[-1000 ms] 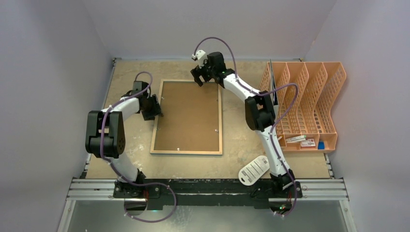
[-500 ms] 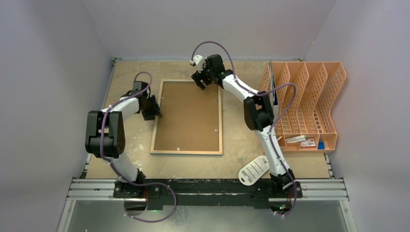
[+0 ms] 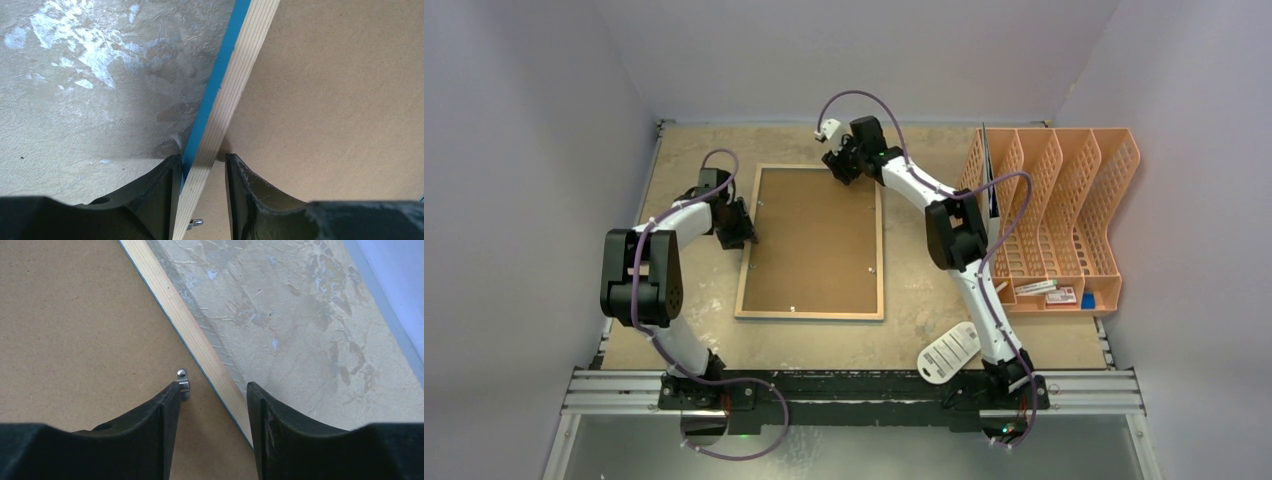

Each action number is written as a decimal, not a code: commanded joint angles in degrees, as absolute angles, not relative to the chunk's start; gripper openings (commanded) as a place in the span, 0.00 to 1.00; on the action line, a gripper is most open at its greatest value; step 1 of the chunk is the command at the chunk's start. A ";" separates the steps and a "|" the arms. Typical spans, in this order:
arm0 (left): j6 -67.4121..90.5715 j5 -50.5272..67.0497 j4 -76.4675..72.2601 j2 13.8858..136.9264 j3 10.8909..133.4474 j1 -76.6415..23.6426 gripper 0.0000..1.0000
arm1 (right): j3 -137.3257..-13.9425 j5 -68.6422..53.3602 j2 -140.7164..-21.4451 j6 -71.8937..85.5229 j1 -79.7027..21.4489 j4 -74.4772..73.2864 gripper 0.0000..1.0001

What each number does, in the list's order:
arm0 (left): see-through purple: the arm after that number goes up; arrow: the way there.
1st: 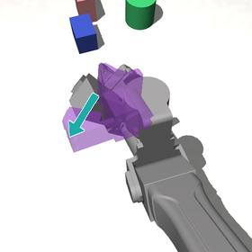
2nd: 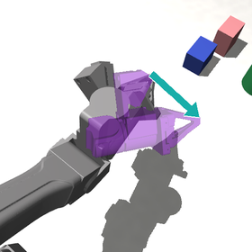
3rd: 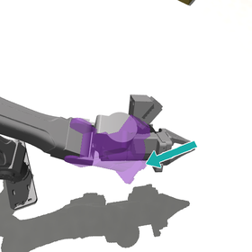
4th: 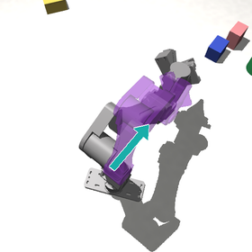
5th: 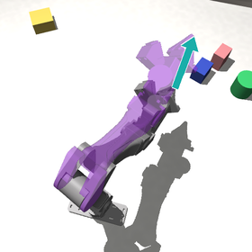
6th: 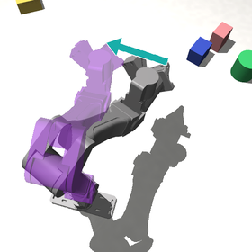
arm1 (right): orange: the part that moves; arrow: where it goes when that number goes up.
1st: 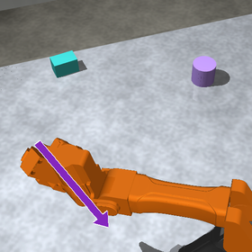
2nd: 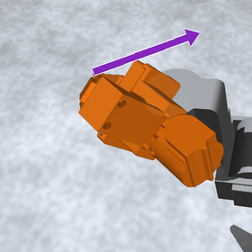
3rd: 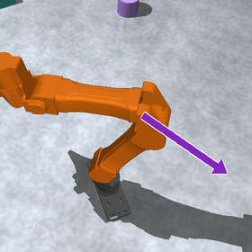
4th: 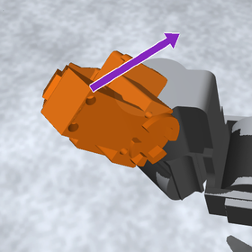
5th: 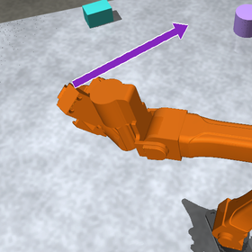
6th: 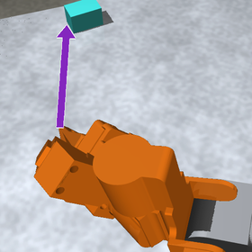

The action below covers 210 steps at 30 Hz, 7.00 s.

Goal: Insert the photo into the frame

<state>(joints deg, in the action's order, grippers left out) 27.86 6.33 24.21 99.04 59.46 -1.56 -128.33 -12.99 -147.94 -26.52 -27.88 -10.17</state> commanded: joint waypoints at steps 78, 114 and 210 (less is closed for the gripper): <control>22.19 37.65 -0.22 147.74 118.88 -8.35 0.34 | -102.84 7.29 -139.44 63.63 -29.82 14.94 0.42; 26.44 38.44 5.23 147.49 123.11 -6.42 0.35 | -99.91 5.77 -130.92 46.13 -28.74 20.83 0.52; 32.43 1.85 29.89 75.37 41.92 -5.10 0.52 | -65.47 2.09 -102.60 25.30 -41.40 -13.72 0.46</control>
<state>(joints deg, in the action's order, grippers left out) 31.09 2.24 30.92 75.16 42.13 -5.26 -64.36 3.42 -102.78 28.73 -41.12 -16.80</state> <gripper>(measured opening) 0.527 0.496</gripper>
